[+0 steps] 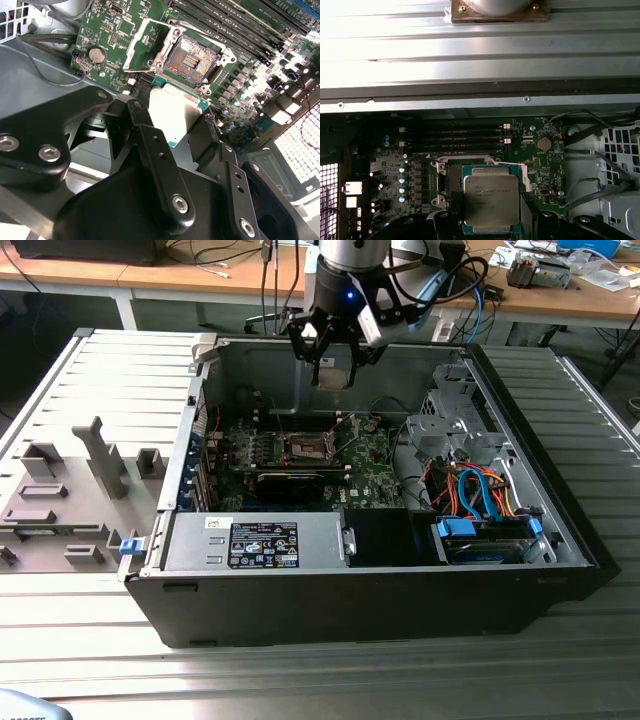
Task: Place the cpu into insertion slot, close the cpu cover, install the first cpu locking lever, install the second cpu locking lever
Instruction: 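Place the cpu into insertion slot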
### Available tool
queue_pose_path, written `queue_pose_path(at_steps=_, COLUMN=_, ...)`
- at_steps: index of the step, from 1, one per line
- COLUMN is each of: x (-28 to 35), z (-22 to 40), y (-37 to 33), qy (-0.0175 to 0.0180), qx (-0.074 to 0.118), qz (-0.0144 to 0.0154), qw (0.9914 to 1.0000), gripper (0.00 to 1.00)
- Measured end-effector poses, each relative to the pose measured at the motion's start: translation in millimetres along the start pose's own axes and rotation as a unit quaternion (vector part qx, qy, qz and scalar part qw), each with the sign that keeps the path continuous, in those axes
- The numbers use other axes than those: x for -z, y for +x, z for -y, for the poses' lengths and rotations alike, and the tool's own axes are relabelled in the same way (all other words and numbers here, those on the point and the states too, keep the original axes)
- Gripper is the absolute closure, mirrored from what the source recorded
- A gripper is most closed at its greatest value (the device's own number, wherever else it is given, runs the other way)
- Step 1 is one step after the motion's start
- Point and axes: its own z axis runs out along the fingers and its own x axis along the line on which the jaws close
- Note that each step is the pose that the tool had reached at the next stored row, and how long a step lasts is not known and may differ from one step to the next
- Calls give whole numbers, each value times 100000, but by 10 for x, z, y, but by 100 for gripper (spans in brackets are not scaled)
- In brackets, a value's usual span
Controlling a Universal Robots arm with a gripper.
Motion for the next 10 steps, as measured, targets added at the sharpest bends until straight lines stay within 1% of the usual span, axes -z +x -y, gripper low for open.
queue_pose_path(at_steps=10, x=-28, z=2, y=-1, qy=-1, qx=-1, qz=2, qw=100000, gripper=45)
